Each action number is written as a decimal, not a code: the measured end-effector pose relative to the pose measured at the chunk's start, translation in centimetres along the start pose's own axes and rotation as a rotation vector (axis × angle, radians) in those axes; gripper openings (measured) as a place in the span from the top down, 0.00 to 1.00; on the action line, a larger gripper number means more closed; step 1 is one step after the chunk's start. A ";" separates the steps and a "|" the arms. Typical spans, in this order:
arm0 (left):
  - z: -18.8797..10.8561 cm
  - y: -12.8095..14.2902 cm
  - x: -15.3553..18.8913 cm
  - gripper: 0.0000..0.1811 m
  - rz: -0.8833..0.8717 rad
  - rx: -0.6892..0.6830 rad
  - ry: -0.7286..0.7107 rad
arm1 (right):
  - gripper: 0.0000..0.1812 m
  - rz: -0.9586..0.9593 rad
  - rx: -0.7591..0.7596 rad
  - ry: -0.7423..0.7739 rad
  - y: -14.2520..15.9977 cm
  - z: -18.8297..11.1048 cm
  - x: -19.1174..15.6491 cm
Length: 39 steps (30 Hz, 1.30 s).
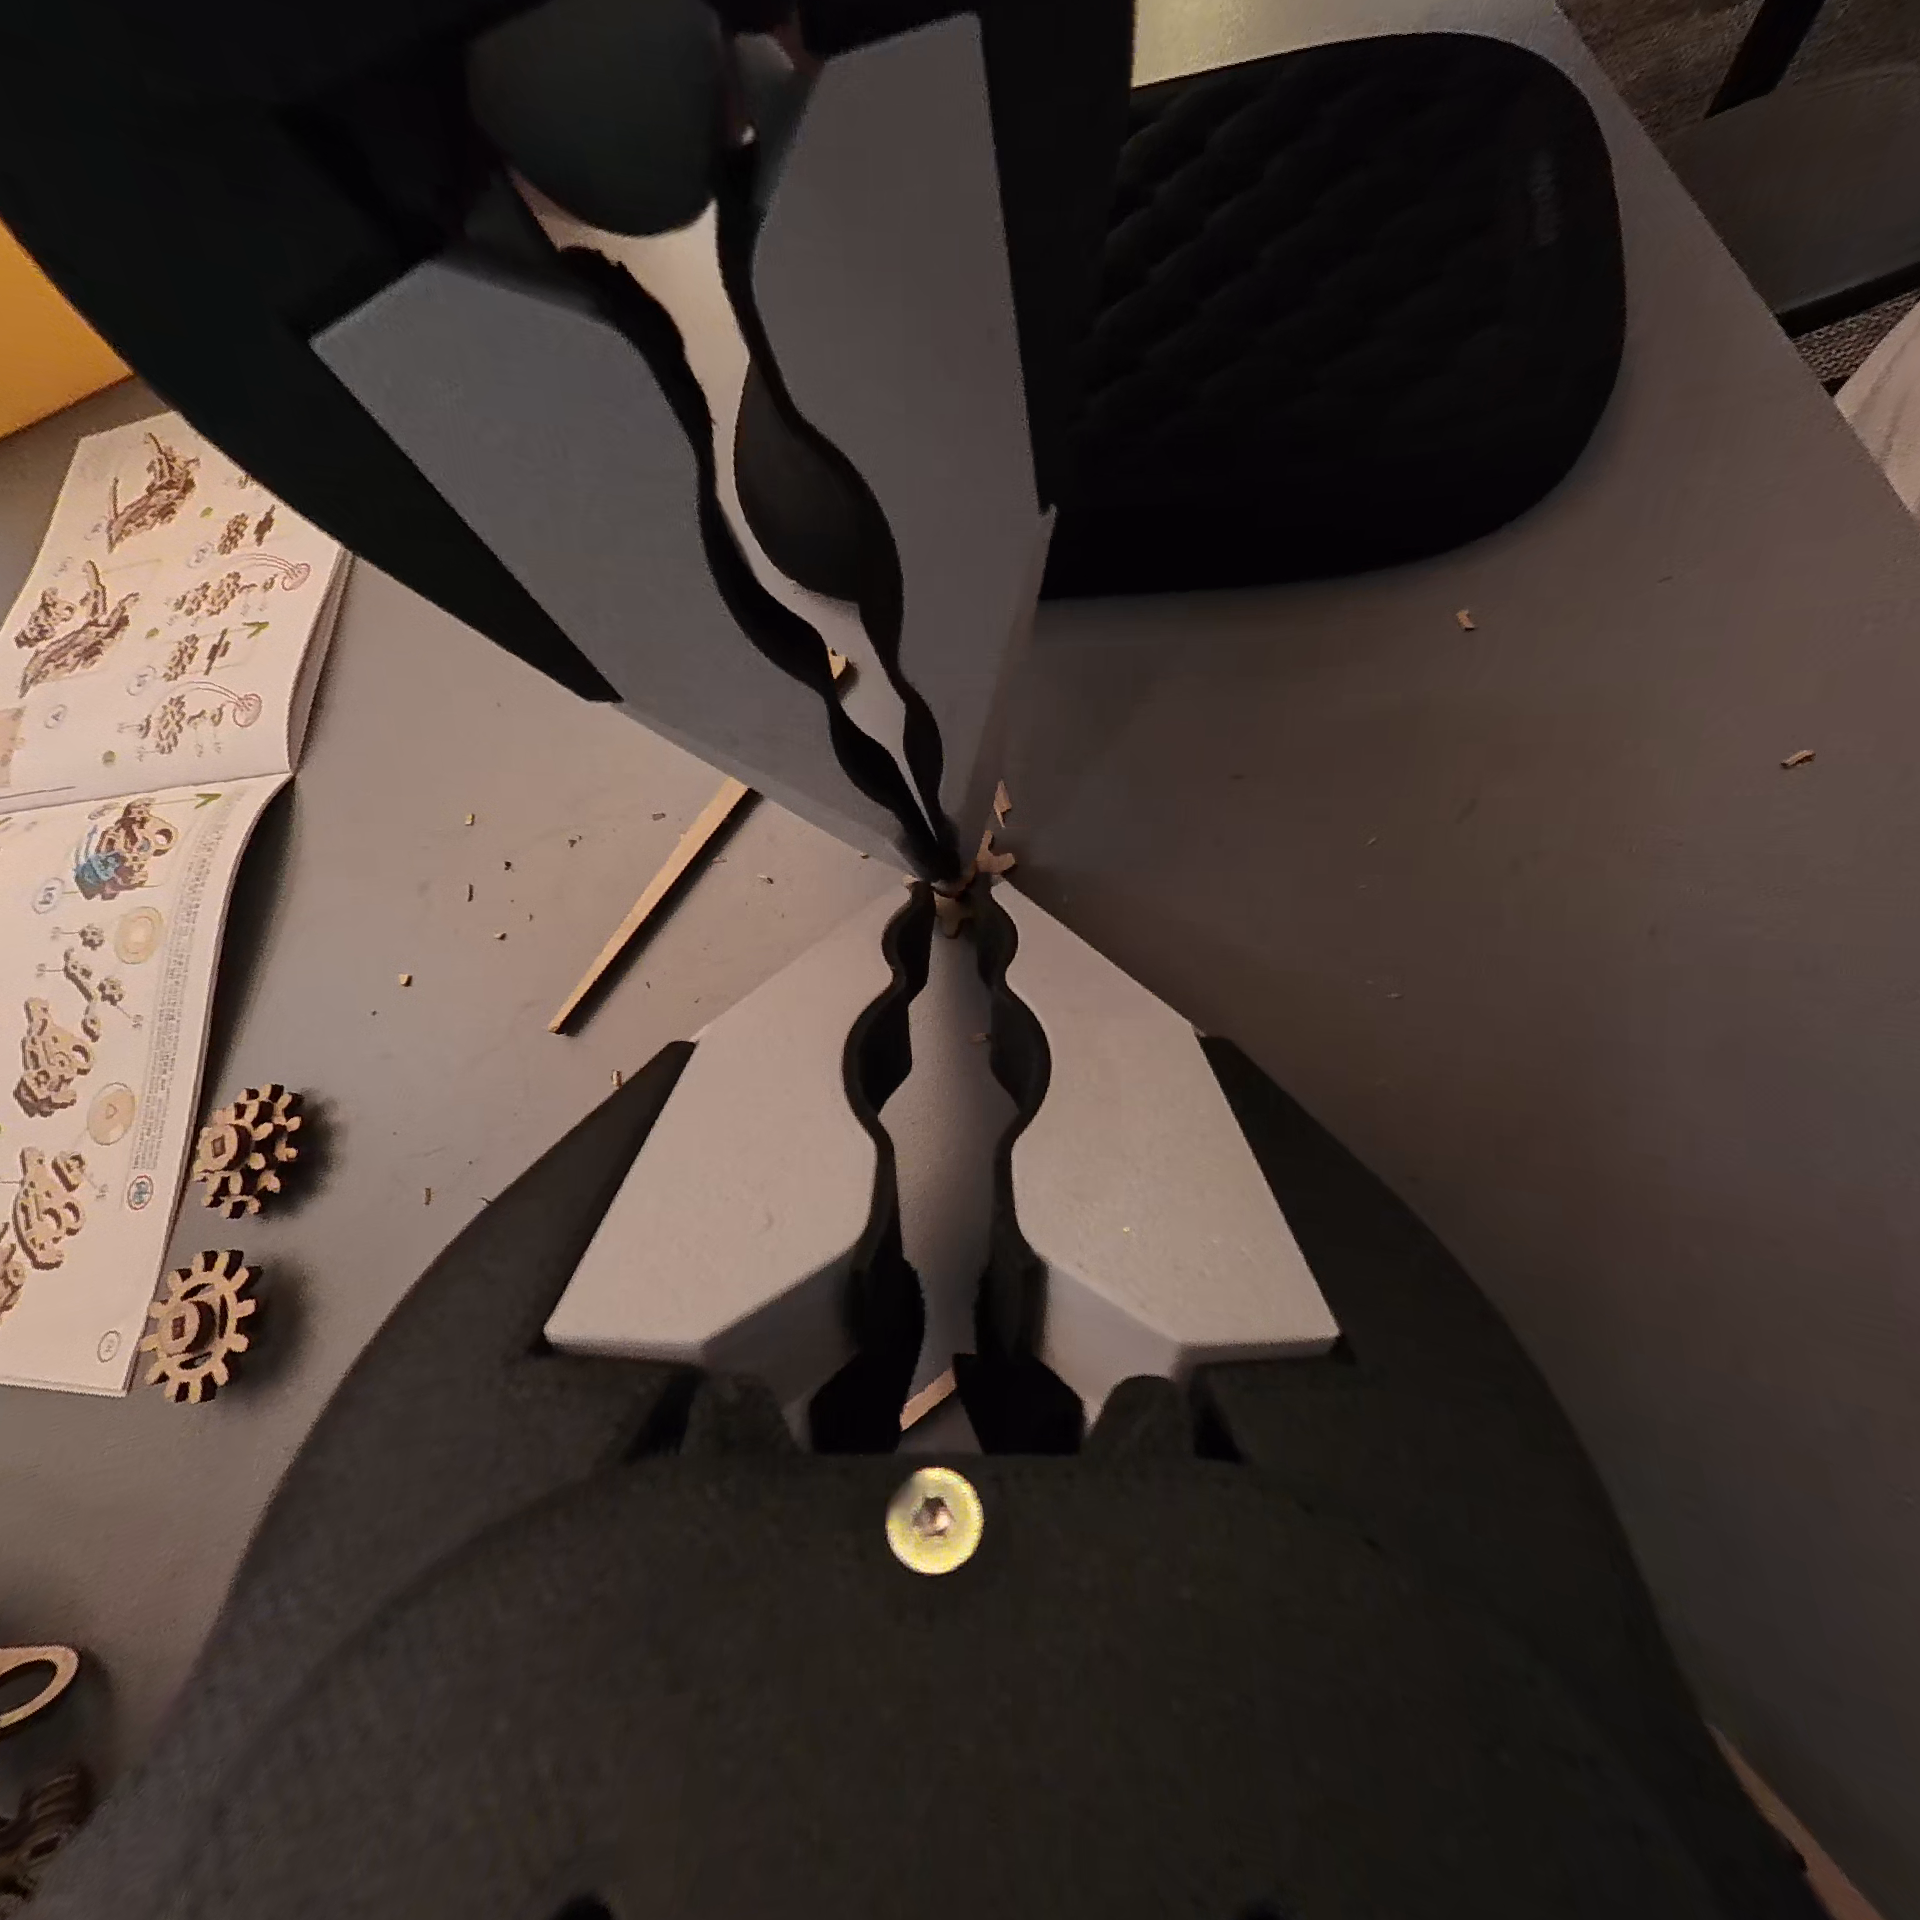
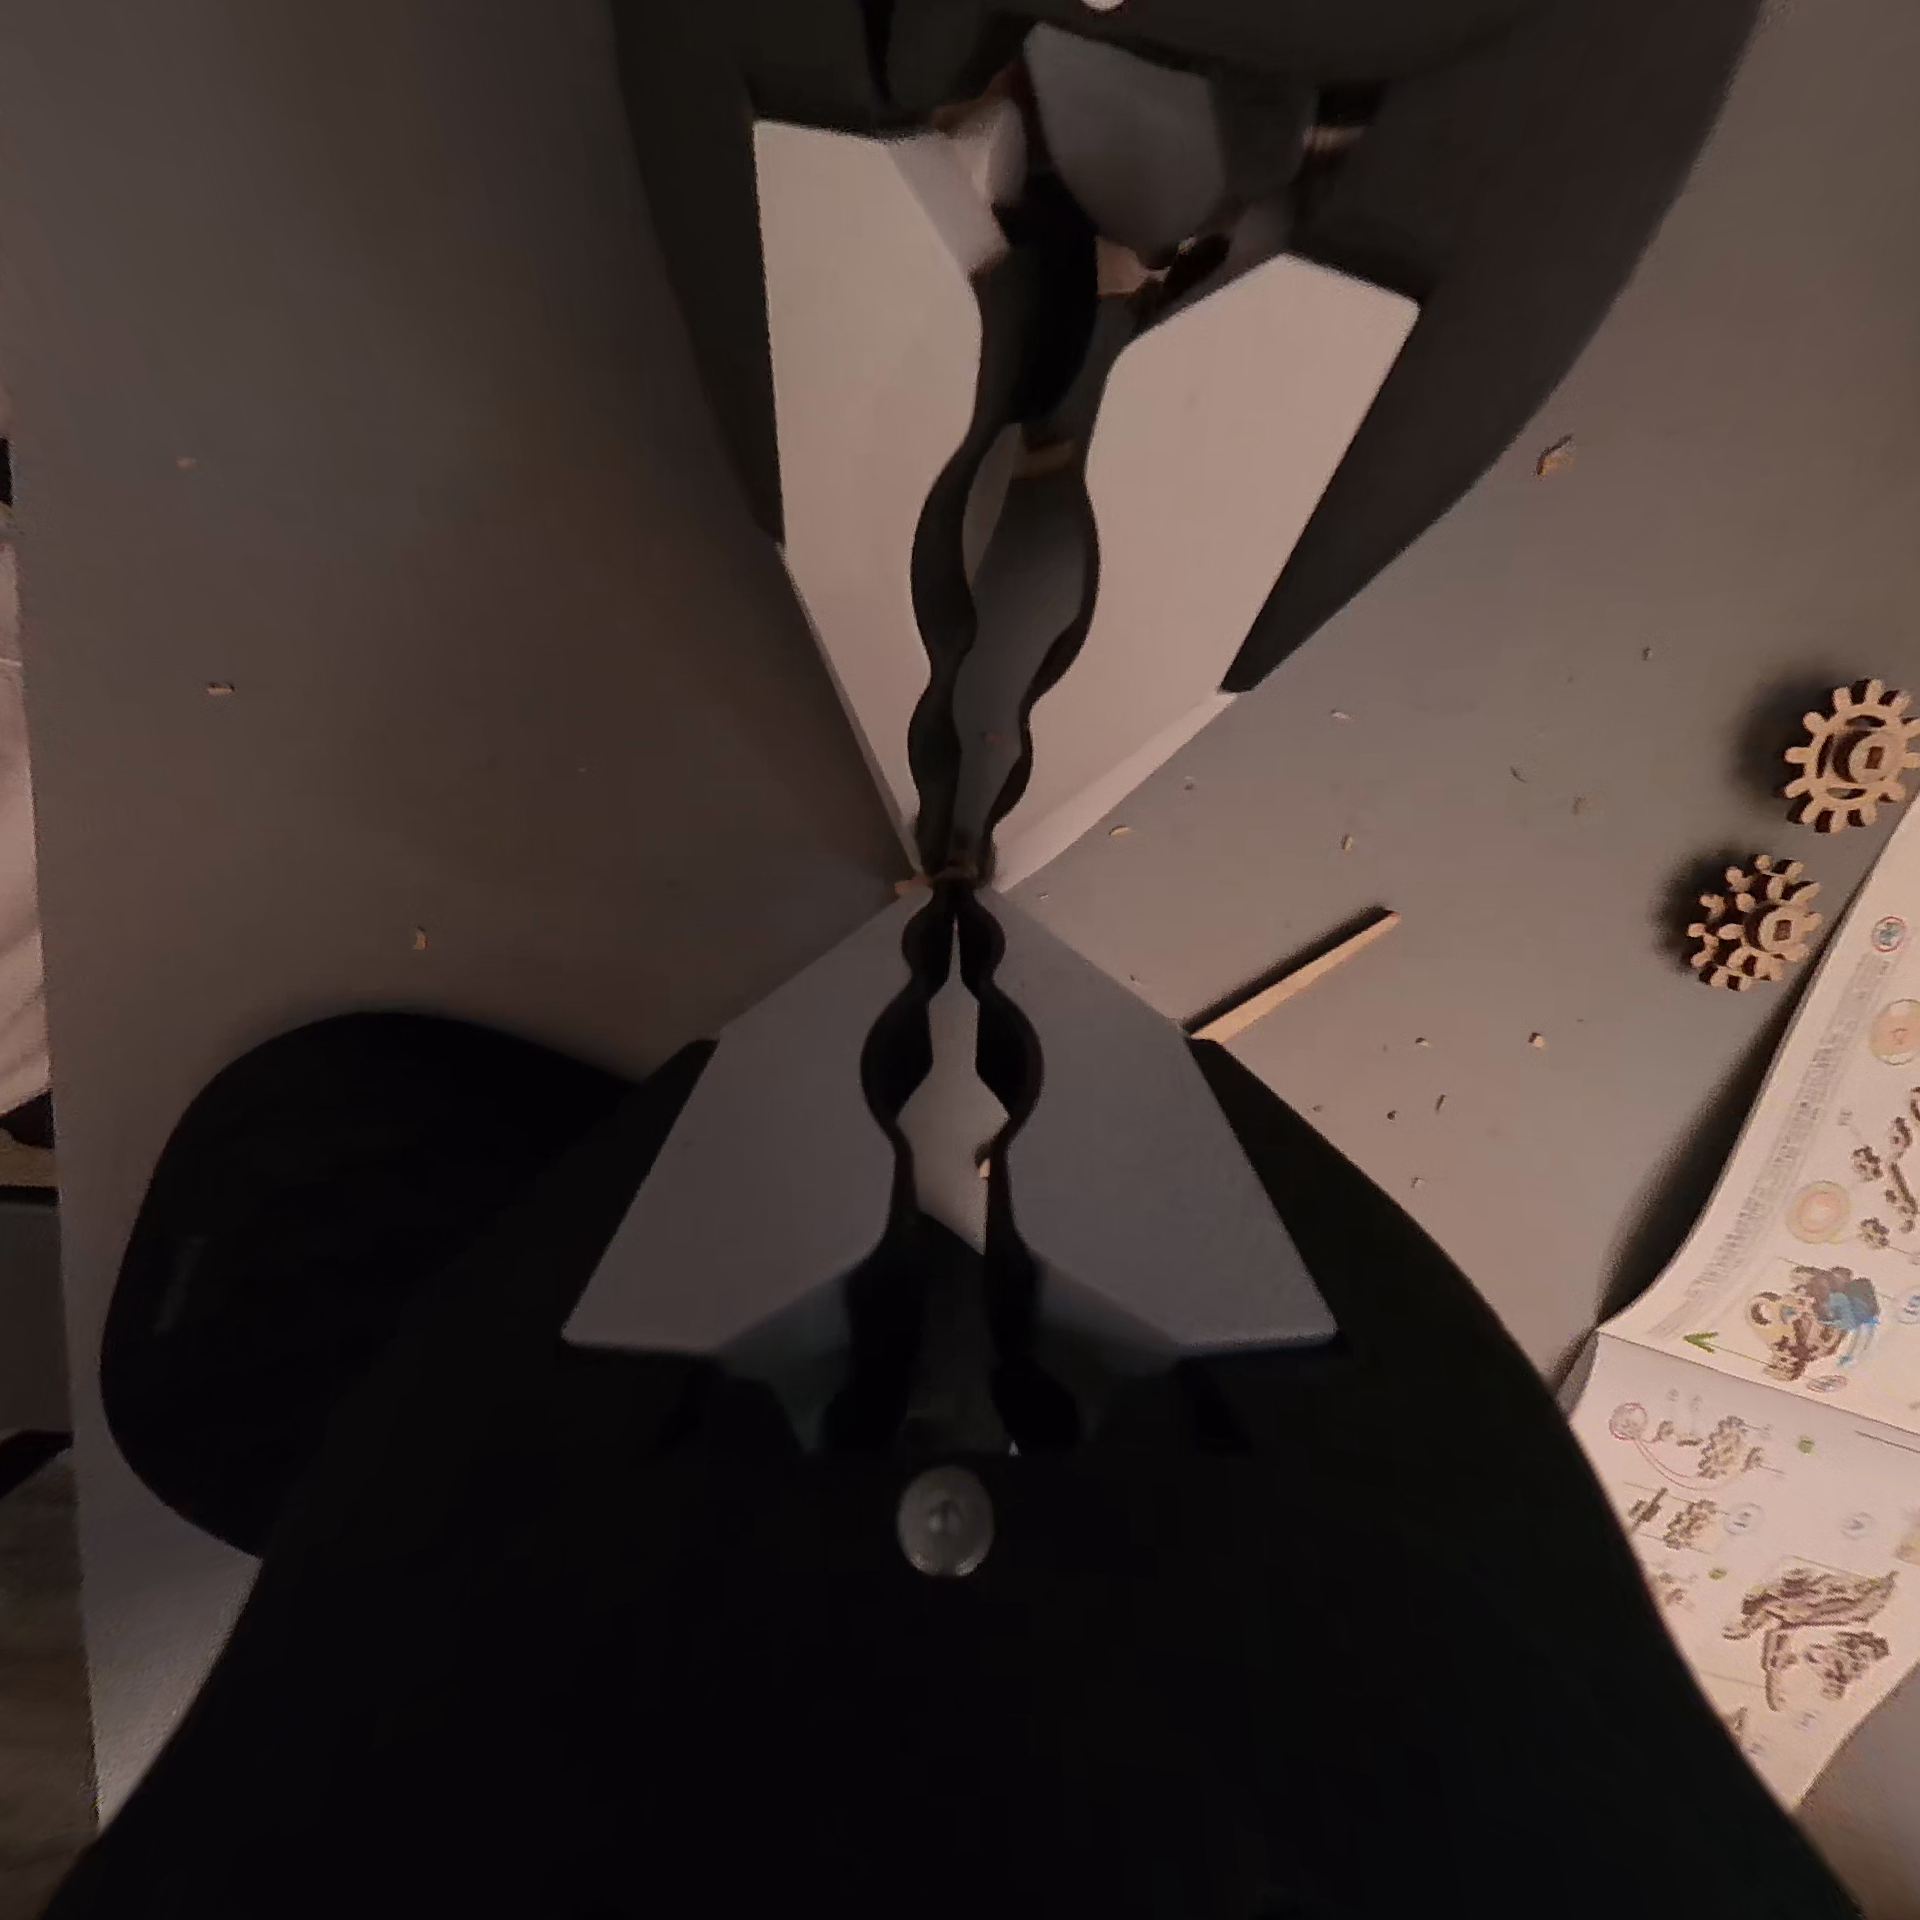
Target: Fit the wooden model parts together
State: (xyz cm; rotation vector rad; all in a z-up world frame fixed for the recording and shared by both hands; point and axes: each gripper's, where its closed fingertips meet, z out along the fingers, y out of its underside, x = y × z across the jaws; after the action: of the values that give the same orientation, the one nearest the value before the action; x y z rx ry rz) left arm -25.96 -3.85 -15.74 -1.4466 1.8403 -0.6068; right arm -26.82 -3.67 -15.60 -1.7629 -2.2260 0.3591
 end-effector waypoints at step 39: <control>-3.2 0.8 -2.2 0.98 -0.022 -0.038 -0.086 | 0.98 -0.059 -0.052 -0.012 0.0 0.0 -0.1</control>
State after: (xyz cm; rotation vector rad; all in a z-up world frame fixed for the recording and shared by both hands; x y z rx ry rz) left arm -28.65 -1.75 -13.68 -1.4963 1.7798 -0.5146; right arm -26.78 -3.78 -15.66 -1.7211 -2.3096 0.3022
